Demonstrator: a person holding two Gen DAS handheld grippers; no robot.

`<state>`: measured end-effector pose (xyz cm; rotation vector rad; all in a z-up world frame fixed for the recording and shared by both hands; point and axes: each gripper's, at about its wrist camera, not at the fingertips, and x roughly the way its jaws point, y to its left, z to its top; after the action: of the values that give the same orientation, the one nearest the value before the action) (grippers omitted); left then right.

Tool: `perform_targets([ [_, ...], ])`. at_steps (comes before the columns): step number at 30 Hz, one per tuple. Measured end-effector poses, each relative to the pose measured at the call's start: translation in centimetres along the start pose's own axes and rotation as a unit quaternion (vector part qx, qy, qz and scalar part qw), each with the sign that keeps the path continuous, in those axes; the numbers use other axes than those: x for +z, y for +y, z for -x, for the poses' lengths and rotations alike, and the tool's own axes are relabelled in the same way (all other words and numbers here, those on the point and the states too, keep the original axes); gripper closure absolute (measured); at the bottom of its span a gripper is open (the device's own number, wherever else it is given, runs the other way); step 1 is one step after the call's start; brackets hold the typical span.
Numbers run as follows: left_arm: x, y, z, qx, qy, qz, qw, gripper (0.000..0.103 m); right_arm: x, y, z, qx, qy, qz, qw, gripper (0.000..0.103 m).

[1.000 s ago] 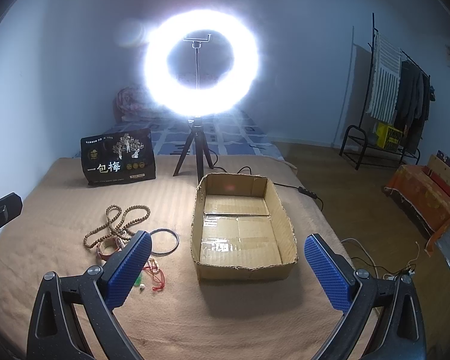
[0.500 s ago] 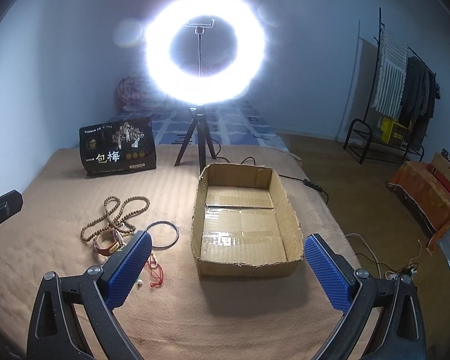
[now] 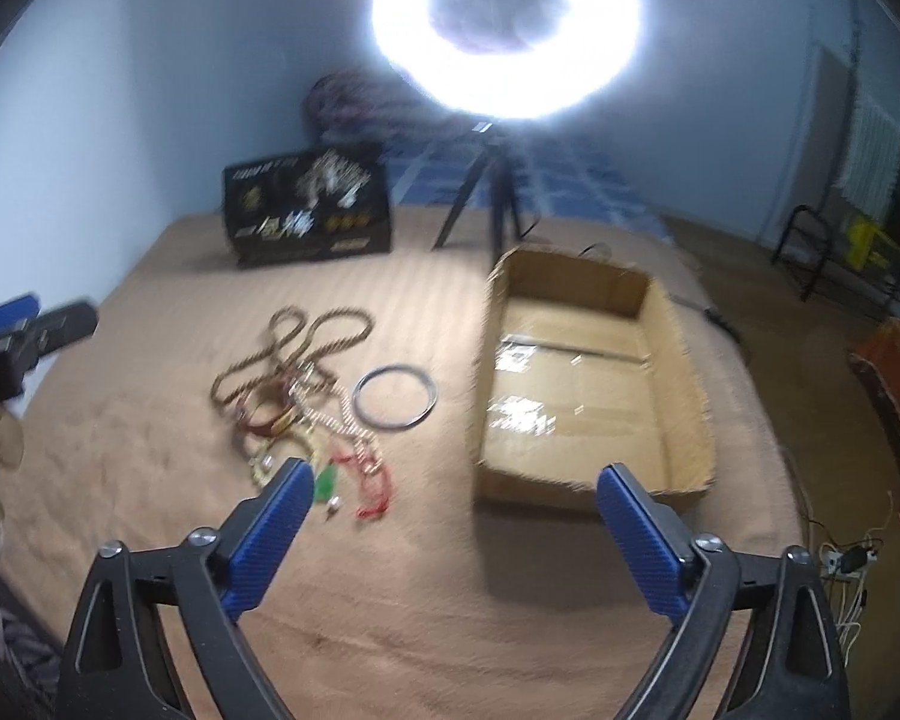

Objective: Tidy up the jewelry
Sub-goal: 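Lower the right tool to the green jade pendant and close on it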

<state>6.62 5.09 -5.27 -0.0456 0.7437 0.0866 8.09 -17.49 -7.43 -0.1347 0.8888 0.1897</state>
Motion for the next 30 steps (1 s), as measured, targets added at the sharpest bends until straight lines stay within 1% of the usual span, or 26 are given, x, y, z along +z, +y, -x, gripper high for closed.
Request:
perform_targets([
  [1,0.1,0.3,-0.4,0.000,0.005,0.003,1.0000,0.001,-0.1,0.1,-0.4,0.007,0.008,0.002,1.000,0.017],
  [2,0.1,0.6,-0.8,0.000,0.011,0.006,0.9999,0.003,-0.1,0.2,-0.8,0.016,0.018,0.006,1.000,0.019],
  [4,0.2,1.3,-1.8,-0.004,0.030,0.017,0.9994,0.010,-0.3,0.6,-1.7,0.030,0.034,0.013,0.999,0.026],
  [5,0.2,1.6,-2.5,-0.009,0.043,0.025,0.9987,0.012,-0.4,0.7,-1.9,0.034,0.038,0.016,0.999,0.027],
  [7,0.1,2.1,-3.8,-0.020,0.066,0.038,0.9969,0.024,-0.5,1.0,-2.7,0.044,0.051,0.026,0.997,0.034],
  [8,0.0,2.3,-4.3,-0.024,0.076,0.043,0.9959,0.025,-0.6,1.1,-3.1,0.051,0.057,0.029,0.997,0.036],
  [10,-0.1,2.3,-5.1,-0.032,0.090,0.049,0.9942,0.029,-0.7,1.1,-4.0,0.063,0.075,0.029,0.995,0.046],
  [11,-0.2,2.3,-5.5,-0.036,0.096,0.050,0.9935,0.031,-0.8,1.0,-4.4,0.067,0.083,0.027,0.994,0.048],
  [13,-0.2,2.1,-6.3,-0.044,0.108,0.052,0.9918,0.037,-1.1,0.9,-5.6,0.077,0.103,0.024,0.991,0.058],
  [19,-1.0,1.9,-9.5,-0.076,0.164,0.072,0.9810,0.048,-1.5,1.0,-7.4,0.107,0.130,0.021,0.985,0.066],
  [22,-1.2,1.3,-10.4,-0.083,0.177,0.068,0.9784,0.049,-1.7,1.8,-8.1,0.128,0.138,0.026,0.982,0.068],
  [23,-1.3,1.2,-10.7,-0.086,0.181,0.068,0.9775,0.050,-1.7,2.1,-8.3,0.129,0.139,0.029,0.981,0.068],
  [24,-1.3,1.1,-11.1,-0.087,0.186,0.068,0.9763,0.053,-1.8,2.4,-8.6,0.128,0.141,0.034,0.981,0.068],
  [26,-1.4,1.0,-11.7,-0.089,0.193,0.069,0.9746,0.054,-1.8,2.6,-9.2,0.124,0.146,0.036,0.981,0.069],
  [28,-1.6,0.9,-12.2,-0.089,0.199,0.069,0.9736,0.055,-1.9,2.5,-10.1,0.123,0.154,0.030,0.980,0.073],
  [30,-1.6,0.8,-12.7,-0.091,0.203,0.066,0.9727,0.055,-1.8,2.5,-10.9,0.121,0.158,0.024,0.980,0.074],
])
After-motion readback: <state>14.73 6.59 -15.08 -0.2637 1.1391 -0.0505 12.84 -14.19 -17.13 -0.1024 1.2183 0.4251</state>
